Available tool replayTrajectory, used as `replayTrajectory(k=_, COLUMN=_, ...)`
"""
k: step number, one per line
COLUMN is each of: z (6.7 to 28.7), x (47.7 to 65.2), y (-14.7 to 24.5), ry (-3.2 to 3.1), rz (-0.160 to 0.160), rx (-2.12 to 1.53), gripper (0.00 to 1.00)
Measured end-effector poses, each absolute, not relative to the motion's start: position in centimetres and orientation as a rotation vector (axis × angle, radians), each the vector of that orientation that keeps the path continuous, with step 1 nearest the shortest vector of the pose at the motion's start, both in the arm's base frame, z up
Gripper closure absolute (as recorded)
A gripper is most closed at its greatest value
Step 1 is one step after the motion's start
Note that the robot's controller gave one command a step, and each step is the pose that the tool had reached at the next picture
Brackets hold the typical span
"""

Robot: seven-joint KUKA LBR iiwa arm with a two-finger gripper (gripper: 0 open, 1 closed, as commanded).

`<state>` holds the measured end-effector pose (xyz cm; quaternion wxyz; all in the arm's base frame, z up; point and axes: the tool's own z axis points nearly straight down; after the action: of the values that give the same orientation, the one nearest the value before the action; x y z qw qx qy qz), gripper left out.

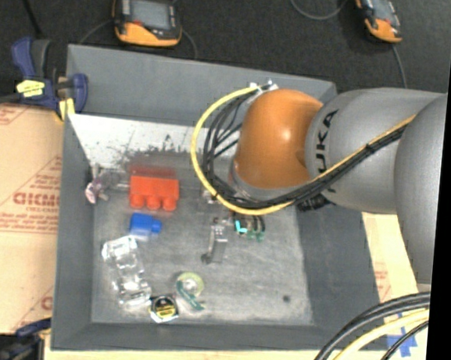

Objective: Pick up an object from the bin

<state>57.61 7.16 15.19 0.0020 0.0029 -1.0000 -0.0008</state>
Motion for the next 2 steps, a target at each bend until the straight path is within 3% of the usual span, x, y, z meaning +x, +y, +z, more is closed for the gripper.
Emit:
replayTrajectory(k=1, z=9.3, x=61.2, y=10.7, ry=-3.145, rz=-0.002, rx=0.051, gripper=0.00)
replayTrajectory(k=2, z=7.7, x=60.9, y=16.6, ry=-3.151, rz=-0.008, rx=-0.032, gripper=0.00)
